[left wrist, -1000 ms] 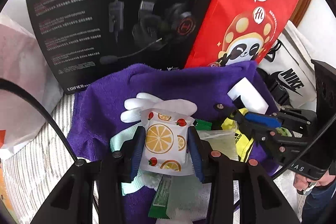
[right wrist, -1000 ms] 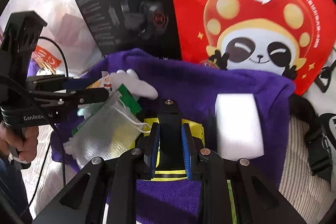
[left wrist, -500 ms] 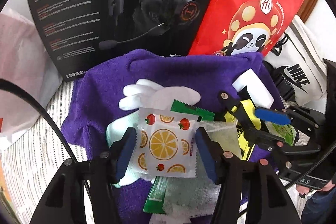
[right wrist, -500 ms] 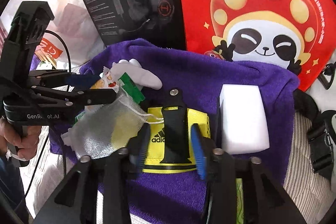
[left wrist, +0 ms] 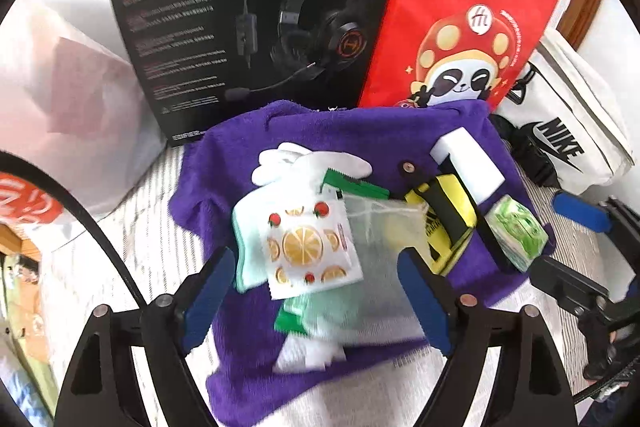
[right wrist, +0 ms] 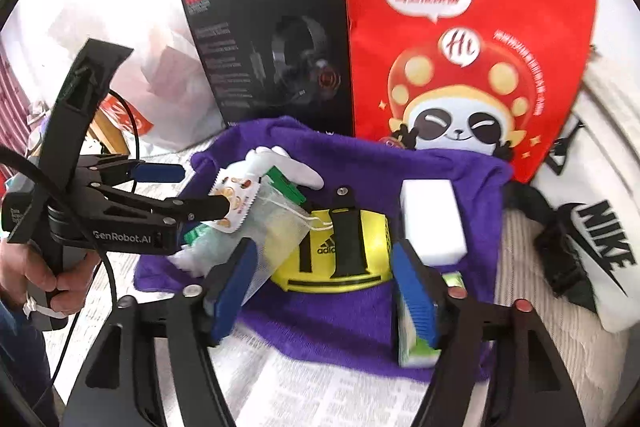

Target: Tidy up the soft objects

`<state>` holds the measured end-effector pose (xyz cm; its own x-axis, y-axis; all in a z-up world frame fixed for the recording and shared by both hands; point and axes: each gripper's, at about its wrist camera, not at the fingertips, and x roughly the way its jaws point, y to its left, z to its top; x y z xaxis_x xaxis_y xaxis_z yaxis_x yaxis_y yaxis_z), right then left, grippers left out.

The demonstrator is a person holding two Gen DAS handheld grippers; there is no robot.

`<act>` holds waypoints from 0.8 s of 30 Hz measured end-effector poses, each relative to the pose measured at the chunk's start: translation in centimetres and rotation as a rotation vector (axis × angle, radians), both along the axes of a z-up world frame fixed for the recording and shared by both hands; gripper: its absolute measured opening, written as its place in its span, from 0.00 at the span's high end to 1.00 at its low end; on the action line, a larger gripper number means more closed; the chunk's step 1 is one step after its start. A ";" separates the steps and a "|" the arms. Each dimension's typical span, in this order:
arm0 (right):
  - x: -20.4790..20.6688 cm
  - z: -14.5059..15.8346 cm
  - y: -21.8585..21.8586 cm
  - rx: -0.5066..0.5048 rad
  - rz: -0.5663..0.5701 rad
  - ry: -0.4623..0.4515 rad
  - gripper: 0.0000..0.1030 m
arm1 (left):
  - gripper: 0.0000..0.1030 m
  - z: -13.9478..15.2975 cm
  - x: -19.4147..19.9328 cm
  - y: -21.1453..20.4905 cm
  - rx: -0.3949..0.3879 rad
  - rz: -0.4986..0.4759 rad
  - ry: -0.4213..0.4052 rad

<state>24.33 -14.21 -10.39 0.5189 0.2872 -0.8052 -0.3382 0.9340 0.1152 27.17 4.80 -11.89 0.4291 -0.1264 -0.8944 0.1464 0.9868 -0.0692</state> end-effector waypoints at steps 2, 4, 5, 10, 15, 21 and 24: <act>-1.3 1.2 0.0 -0.017 -0.009 -0.007 0.22 | 0.11 0.6 -1.1 -0.1 0.002 0.009 0.004; -2.9 2.4 0.0 -0.014 -0.007 -0.026 0.18 | 0.10 1.3 -2.4 -0.3 0.004 0.015 -0.001; -3.5 2.8 0.0 -0.014 -0.009 -0.031 0.15 | 0.10 1.6 -3.0 -0.4 0.002 0.017 -0.003; -7.0 4.7 -0.3 -0.007 -0.032 -0.039 0.03 | 0.08 3.1 -6.6 -1.0 -0.009 0.026 -0.024; -10.4 5.8 -1.2 -0.032 -0.092 -0.048 0.00 | 0.07 4.0 -10.4 -1.3 -0.013 0.063 -0.033; -13.9 6.4 -2.8 -0.058 -0.167 -0.028 0.00 | 0.07 5.1 -15.5 -1.3 -0.010 0.112 -0.054; -15.5 6.8 -3.6 -0.053 -0.199 -0.018 0.00 | 0.07 5.9 -17.5 -1.5 0.000 0.123 -0.071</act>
